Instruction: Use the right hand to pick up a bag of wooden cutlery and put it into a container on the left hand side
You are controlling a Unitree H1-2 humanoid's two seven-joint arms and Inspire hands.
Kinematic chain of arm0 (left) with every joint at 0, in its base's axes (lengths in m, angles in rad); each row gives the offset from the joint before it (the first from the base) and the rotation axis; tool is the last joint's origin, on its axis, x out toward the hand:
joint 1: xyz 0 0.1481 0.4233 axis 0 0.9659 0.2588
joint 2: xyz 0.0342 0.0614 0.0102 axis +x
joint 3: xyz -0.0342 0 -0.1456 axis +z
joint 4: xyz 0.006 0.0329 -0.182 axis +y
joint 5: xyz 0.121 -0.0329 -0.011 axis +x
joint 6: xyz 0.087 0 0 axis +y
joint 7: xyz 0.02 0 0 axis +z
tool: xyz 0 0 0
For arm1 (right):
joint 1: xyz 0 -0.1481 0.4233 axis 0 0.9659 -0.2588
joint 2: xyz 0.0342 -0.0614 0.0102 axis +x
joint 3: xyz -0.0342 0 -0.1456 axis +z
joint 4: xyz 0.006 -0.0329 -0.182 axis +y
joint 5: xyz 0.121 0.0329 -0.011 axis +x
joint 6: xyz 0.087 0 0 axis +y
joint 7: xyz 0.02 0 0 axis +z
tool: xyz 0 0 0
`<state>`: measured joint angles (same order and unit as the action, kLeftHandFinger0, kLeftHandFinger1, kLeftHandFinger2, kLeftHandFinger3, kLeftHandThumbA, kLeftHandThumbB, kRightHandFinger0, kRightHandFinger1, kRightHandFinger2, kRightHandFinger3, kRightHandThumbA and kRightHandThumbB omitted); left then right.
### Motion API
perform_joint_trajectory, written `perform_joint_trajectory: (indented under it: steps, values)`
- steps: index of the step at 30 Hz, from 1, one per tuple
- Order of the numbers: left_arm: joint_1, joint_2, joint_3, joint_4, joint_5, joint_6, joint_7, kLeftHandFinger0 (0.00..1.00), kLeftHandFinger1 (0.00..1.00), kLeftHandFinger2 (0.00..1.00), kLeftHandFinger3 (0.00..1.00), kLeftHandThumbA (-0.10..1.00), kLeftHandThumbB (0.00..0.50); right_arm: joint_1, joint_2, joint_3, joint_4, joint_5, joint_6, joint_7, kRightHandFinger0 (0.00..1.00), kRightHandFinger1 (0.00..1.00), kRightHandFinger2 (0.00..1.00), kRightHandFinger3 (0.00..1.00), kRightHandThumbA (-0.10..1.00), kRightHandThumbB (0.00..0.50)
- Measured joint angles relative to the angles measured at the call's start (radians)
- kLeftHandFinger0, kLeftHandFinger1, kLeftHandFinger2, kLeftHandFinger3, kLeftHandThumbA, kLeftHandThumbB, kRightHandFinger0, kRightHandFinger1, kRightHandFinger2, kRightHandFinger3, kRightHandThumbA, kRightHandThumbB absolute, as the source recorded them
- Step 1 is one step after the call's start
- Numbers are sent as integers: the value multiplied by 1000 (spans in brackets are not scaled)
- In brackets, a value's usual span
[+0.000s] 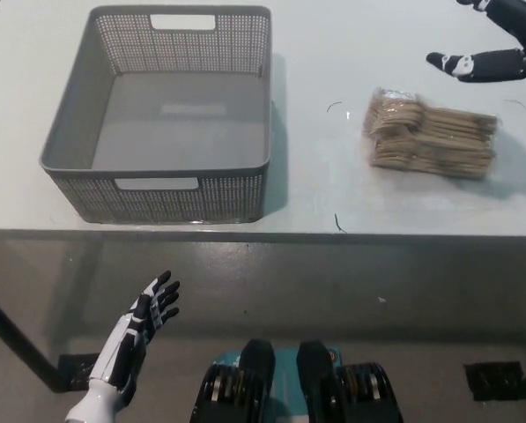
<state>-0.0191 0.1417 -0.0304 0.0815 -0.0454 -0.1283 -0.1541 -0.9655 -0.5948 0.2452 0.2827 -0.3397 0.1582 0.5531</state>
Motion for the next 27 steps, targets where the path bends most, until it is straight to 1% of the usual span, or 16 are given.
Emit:
perform_joint_trajectory:
  steps: [2, 5, 8, 10, 12, 16, 20, 22, 23, 25, 27]
  values:
    - [2, 0, 0, 0, 0, 0, -1, 1000, 1000, 1000, 1000, 1000, 4, -18, -13, 29, 6, -9, 0, 16, 1000, 1000, 1000, 1000, 815, 500]
    - [5, 0, 0, 0, 0, 0, -2, 1000, 1000, 1000, 1000, 1000, 3, -40, -18, 64, 34, -20, 0, 42, 1000, 1000, 1000, 1000, 776, 500]
    - [6, 0, 0, 0, 0, 0, -4, 1000, 1000, 1000, 1000, 1000, 9, -69, -18, 105, 78, -35, 1, 66, 1000, 1000, 1000, 1000, 778, 500]
    - [6, 1, 0, 0, 0, 0, -5, 1000, 1000, 1000, 1000, 1000, 8, -86, -17, 128, 107, -48, 1, 77, 1000, 1000, 1000, 1000, 747, 500]
    - [6, 1, 0, 0, -1, -1, -6, 1000, 1000, 1000, 1000, 1000, 10, -103, -14, 153, 144, -60, 2, 86, 1000, 1000, 1000, 1000, 766, 500]
    - [6, 1, 0, 0, -1, -1, -6, 1000, 1000, 1000, 1000, 1000, 23, -131, -3, 206, 224, -93, 1, 93, 1000, 1000, 1000, 1000, 746, 500]
    - [6, 1, 0, 2, -1, -2, -7, 1000, 1000, 1000, 1000, 1000, 21, -165, 34, 279, 354, -139, -9, 96, 1000, 1000, 1000, 1000, 713, 500]
    - [6, 1, 0, 4, -1, -3, -8, 1000, 1000, 1000, 1000, 1000, 17, -178, 56, 311, 416, -160, -21, 95, 1000, 1000, 1000, 1000, 728, 500]
    - [7, 1, 0, 5, -1, -3, -8, 1000, 1000, 1000, 1000, 1000, 18, -185, 67, 327, 447, -170, -27, 94, 1000, 1000, 1000, 1000, 714, 500]
    - [8, 1, 0, 5, -1, -3, -8, 1000, 1000, 1000, 1000, 1000, 22, -198, 86, 348, 506, -189, -38, 91, 1000, 1000, 1000, 1000, 698, 500]
    - [9, 1, 0, 5, -1, -3, -8, 1000, 1000, 1000, 1000, 1000, 36, -212, 106, 370, 565, -206, -51, 86, 1000, 1000, 1000, 1000, 697, 500]
